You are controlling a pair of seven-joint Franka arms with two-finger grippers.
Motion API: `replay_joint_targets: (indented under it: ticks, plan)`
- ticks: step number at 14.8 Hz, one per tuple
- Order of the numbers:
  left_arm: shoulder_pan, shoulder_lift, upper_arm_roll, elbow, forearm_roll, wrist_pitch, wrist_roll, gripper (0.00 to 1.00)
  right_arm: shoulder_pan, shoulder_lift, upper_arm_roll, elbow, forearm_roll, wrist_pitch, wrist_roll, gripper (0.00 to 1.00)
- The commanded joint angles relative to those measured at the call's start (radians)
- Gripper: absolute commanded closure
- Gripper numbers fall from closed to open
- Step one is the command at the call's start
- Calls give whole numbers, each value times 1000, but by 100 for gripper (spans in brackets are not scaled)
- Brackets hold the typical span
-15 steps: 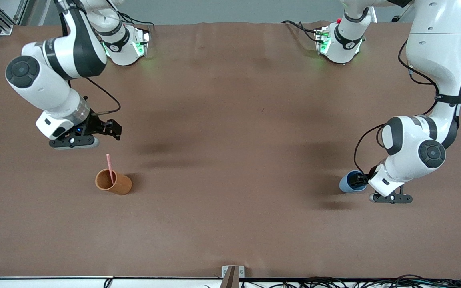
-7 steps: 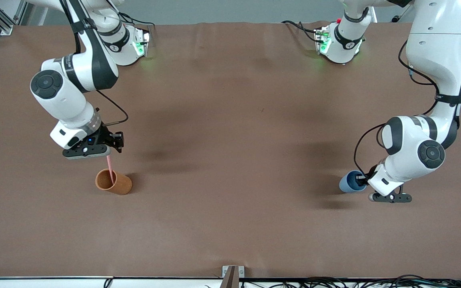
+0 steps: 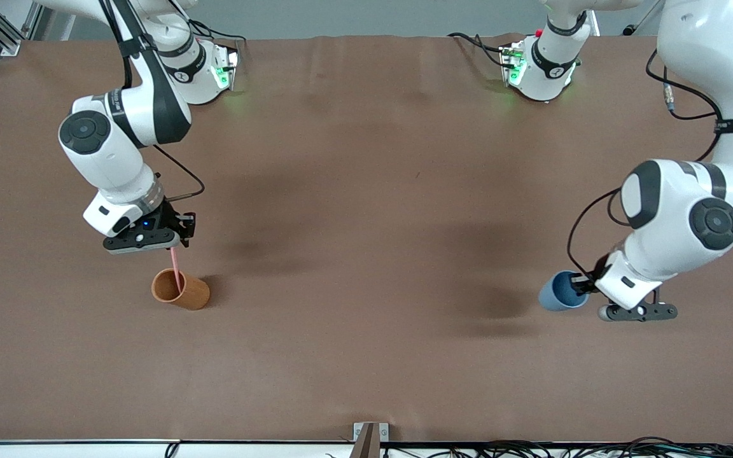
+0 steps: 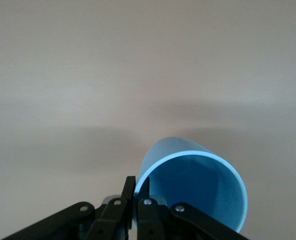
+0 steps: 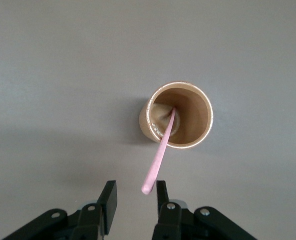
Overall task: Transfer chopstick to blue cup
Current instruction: 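Slide the blue cup toward the table middle with the left gripper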
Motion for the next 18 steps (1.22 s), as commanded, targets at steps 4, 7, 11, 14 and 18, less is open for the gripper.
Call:
replay_joint_targets:
  ticks: [4, 7, 11, 14, 18]
  plan:
    - [-43, -5, -273, -6, 115, -17, -576, 100, -6, -16, -6, -27, -20, 38, 12, 79]
    - [-44, 76, -423, -3, 287, -8, -841, 100, -21, -14, -6, -25, -20, 62, 12, 84]
    - [-99, 165, -483, 18, 357, 21, -1013, 100, -35, -13, -6, -24, -20, 78, 13, 84]
    - [-110, 228, -514, 23, 409, 26, -1070, 99, -40, -9, -6, -18, -20, 82, 13, 93]
    - [-119, 283, -532, 18, 514, 63, -1147, 99, -55, -11, -6, 27, -19, 66, 13, 98]
